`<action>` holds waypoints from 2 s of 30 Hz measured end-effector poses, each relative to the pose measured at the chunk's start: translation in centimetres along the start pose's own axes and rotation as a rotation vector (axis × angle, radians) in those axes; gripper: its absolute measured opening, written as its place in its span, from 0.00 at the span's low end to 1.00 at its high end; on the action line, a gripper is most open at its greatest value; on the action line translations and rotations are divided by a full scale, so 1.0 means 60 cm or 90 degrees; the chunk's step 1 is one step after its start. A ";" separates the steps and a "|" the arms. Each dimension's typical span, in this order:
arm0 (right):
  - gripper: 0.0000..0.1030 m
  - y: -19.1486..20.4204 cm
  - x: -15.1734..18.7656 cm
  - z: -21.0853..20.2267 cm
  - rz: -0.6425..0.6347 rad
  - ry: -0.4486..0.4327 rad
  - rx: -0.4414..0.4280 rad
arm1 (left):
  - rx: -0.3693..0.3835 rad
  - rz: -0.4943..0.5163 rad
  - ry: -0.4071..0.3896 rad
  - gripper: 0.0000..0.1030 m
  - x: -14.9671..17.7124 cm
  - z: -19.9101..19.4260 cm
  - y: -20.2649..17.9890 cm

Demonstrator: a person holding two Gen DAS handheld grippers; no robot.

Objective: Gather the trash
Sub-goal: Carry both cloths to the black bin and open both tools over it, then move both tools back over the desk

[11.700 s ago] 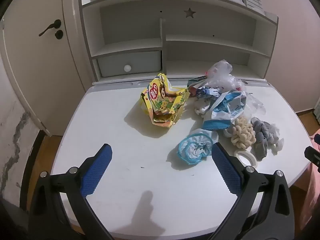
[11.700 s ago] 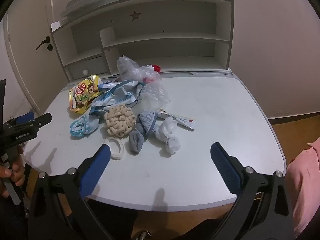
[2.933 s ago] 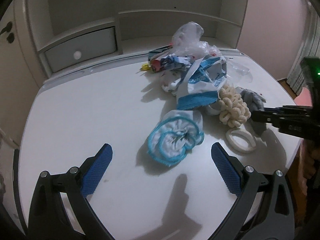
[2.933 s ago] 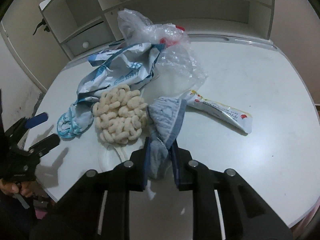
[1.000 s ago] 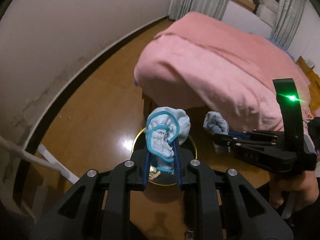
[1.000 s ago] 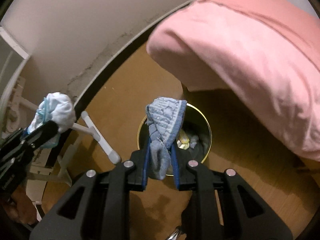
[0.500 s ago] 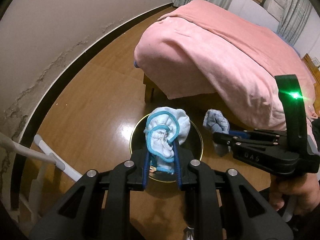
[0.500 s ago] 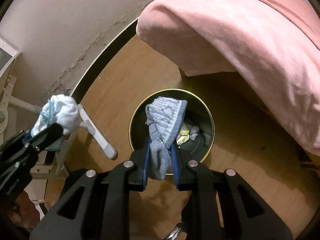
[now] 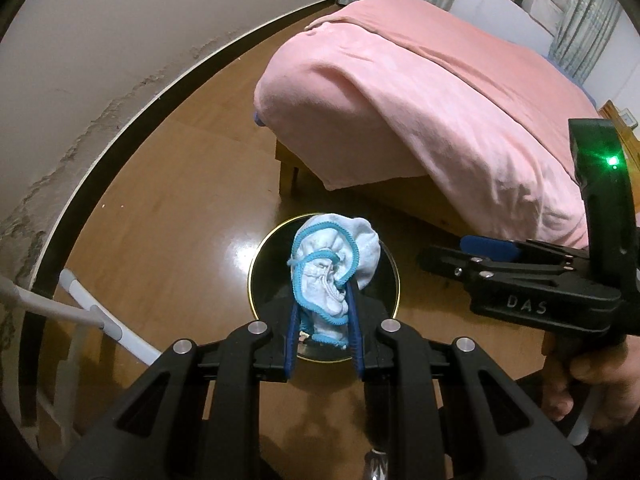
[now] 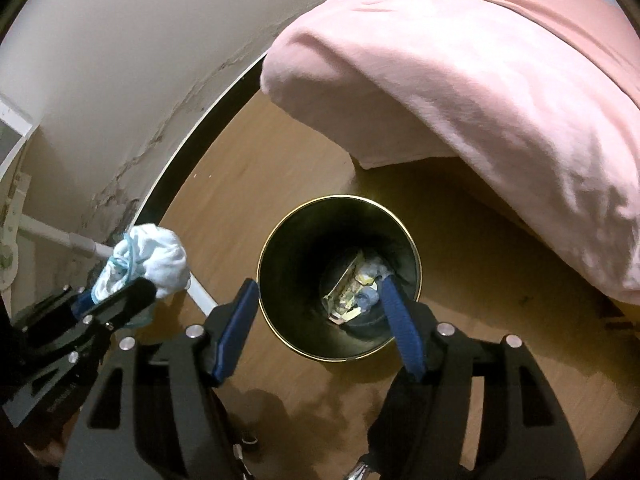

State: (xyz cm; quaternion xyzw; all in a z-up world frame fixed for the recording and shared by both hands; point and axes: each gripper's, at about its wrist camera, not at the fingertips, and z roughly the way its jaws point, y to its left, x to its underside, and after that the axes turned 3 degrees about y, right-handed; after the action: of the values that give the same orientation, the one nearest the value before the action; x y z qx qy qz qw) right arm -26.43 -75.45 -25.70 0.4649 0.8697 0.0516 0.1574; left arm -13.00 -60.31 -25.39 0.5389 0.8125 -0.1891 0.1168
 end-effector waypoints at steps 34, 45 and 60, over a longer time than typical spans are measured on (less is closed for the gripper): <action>0.74 0.260 0.030 -0.248 -0.145 -0.162 -0.034 | -0.148 -0.038 -0.120 0.92 0.107 -0.396 0.101; 0.77 0.722 0.190 -0.252 -0.519 -0.084 -0.209 | -0.329 -0.311 -0.204 0.93 0.377 -0.665 0.390; 0.77 1.041 0.323 -0.170 -0.702 0.008 -0.243 | -0.363 -0.506 -0.206 0.93 0.607 -0.759 0.543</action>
State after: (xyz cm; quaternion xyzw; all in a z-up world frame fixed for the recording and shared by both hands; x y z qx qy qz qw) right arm 9.76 -23.77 -5.69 -0.0931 0.9596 0.1207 0.2366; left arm 3.33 1.02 -4.60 0.0988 0.9455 -0.0706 0.3022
